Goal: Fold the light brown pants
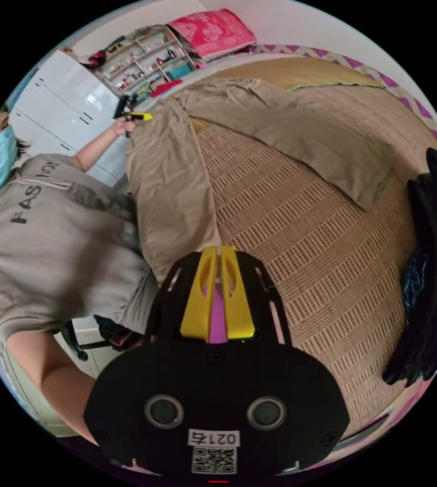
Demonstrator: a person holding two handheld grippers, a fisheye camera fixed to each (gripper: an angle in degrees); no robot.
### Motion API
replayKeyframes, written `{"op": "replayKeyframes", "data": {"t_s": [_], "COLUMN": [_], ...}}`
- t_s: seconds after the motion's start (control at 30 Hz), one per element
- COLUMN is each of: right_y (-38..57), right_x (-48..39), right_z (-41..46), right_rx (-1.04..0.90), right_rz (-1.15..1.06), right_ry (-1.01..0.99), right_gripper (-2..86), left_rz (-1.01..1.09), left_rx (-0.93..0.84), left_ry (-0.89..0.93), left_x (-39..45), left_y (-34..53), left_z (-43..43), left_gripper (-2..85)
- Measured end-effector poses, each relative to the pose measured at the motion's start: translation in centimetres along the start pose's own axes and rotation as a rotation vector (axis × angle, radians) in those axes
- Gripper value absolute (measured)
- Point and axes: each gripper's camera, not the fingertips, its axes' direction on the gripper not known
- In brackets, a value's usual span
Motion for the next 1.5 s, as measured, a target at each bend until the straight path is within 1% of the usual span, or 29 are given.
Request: {"op": "replayKeyframes", "data": {"t_s": [0.07,0.1,0.13,0.2,0.27,0.33,0.47,0.53,0.6,0.67,0.7,0.77,0.83,0.9,1.0,1.03,1.07,1.13,1.2,1.27,1.3,1.33,1.37,1.43,1.5], "right_y": [-0.2,0.0,0.1,0.1,-0.4,-1.0,-4.1,-6.1,-8.3,-11.0,-11.6,-13.3,-13.9,-14.0,-13.4,-13.2,-13.1,-13.2,-13.5,-12.9,-12.5,-10.8,-9.4,-7.2,-5.3], "right_x": [-0.1,-0.3,-0.5,-1.3,-2.3,-2.1,0.7,2.6,4.8,7.5,8.1,9.6,9.6,8.8,6.1,4.2,1.5,-3.0,-7.0,-10.1,-10.3,-10.4,-9.5,-8.7,-8.0], "right_z": [2.5,2.2,2.0,2.2,2.1,0.5,-5.3,-7.4,-8.7,-9.0,-8.8,-6.8,-5.1,-4.2,-6.7,-8.3,-9.8,-10.5,-9.0,-5.1,-4.1,-4.4,-4.6,-5.4,-6.2], "right_rx": [-0.083,-0.042,-0.012,-0.005,-0.017,0.019,0.118,0.129,0.115,0.069,0.048,-0.033,-0.08,-0.107,-0.035,0.028,0.108,0.178,0.144,0.025,-0.005,0.072,0.079,0.132,0.138], "right_rz": [0.031,0.033,0.025,-0.002,-0.019,-0.015,0.053,0.078,0.102,0.14,0.151,0.185,0.197,0.193,0.217,0.222,0.184,0.091,0.009,-0.026,-0.016,0.026,0.092,0.128,0.158], "right_ry": [-0.014,-0.023,-0.087,-0.139,-0.119,-0.111,0.003,0.059,0.071,0.09,0.092,0.085,0.079,0.102,0.193,0.247,0.256,0.227,0.204,0.221,0.225,0.237,0.224,0.168,0.139], "right_gripper": [6.7,6.0,4.6,1.7,-0.1,-0.6,-0.9,-0.9,-0.9,-0.8,-0.8,-0.6,-0.2,0.8,3.8,5.1,5.6,5.9,5.4,3.4,2.6,0.8,0.1,-0.5,-0.8], "left_rz": [-0.008,-0.013,-0.022,-0.033,-0.041,-0.043,-0.068,-0.104,-0.165,-0.249,-0.251,-0.242,-0.238,-0.242,-0.265,-0.264,-0.257,-0.23,-0.154,-0.136,-0.176,-0.32,-0.4,-0.392,-0.369], "left_rx": [-0.008,-0.013,-0.023,-0.027,-0.026,-0.021,0.01,0.025,0.025,-0.027,0.002,0.003,0.018,0.031,0.063,0.075,0.082,0.109,0.203,0.342,0.347,0.292,0.173,0.232,0.212], "left_ry": [0.0,-0.001,0.0,0.007,0.017,0.016,0.05,0.075,0.108,0.135,0.135,0.084,0.073,0.072,0.082,0.087,0.094,0.095,0.03,-0.154,-0.196,-0.228,-0.177,-0.141,-0.168], "left_x": [0.3,0.3,0.2,0.2,0.3,0.6,1.0,1.0,0.9,1.1,1.4,3.0,4.0,4.6,5.1,5.4,5.8,6.5,8.1,9.1,8.6,6.5,4.3,4.5,5.9], "left_y": [0.1,0.1,0.0,-0.3,-1.1,-1.9,-4.3,-5.4,-6.0,-5.6,-5.4,-5.3,-4.8,-4.5,-3.8,-3.7,-3.5,-3.0,-2.2,-0.6,-0.2,0.4,0.8,2.4,3.1], "left_z": [-0.1,-0.1,-0.1,-0.2,-0.6,-0.8,-0.4,0.6,2.2,4.9,4.7,3.6,3.0,2.4,1.5,1.1,0.7,-0.3,-2.8,-6.5,-7.1,-7.4,-6.5,-7.0,-7.2], "left_gripper": [-1.0,-1.0,-1.0,-1.0,-0.9,-0.9,-1.0,-1.0,-1.0,-1.0,-1.0,-1.0,-1.0,-1.0,-1.0,-1.0,-1.0,-1.0,-1.0,-1.0,-0.9,-0.9,-0.9,-0.9,-0.9]}}
